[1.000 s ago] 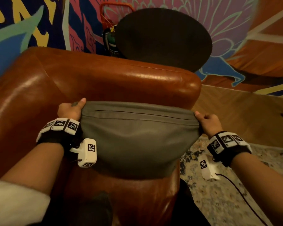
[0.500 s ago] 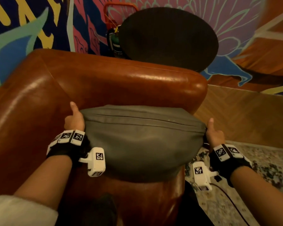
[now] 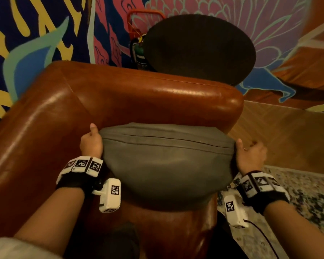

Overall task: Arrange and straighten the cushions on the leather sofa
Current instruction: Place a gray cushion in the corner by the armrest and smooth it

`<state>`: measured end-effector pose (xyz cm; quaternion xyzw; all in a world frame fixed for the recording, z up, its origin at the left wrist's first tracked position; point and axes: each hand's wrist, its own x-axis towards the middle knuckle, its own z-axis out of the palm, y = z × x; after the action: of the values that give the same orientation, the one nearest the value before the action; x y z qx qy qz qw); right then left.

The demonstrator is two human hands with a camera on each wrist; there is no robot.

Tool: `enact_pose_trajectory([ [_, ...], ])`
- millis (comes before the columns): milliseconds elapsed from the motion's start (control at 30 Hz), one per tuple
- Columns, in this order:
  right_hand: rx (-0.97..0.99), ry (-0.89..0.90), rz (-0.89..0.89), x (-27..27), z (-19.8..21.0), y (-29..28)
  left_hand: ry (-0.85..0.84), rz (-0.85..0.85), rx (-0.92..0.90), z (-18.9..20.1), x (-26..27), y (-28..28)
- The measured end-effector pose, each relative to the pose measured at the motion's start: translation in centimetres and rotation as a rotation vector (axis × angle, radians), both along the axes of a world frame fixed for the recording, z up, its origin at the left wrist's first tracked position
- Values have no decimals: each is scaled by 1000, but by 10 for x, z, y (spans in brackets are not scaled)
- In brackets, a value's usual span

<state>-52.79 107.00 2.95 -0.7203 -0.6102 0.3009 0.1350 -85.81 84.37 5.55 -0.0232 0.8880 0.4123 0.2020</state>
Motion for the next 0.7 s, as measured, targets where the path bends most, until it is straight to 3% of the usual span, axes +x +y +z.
enact_pose_trajectory([
  [67,261,-124,268,-25,22,-27,-51,-25,-5,1,2,-6],
  [167,492,-31,751,-94,32,-92,-62,-58,-11,-1,10,-12],
  [233,456,15,991,-143,32,-136,-25,-75,-14,-1,15,-12],
  [300,227,-46,1156,-174,31,-165,15,-101,-12,-2,15,-13],
  [367,148,-161,1208,-182,19,-168,65,-120,-23,-6,9,-15],
  [433,287,-245,1216,-170,8,-153,87,-149,-55,-6,3,-17],
  [500,356,-272,1109,-140,2,-125,86,-169,-69,-5,-2,-16],
  [700,52,-466,732,-12,-7,-35,54,-144,-36,-10,4,-10],
])
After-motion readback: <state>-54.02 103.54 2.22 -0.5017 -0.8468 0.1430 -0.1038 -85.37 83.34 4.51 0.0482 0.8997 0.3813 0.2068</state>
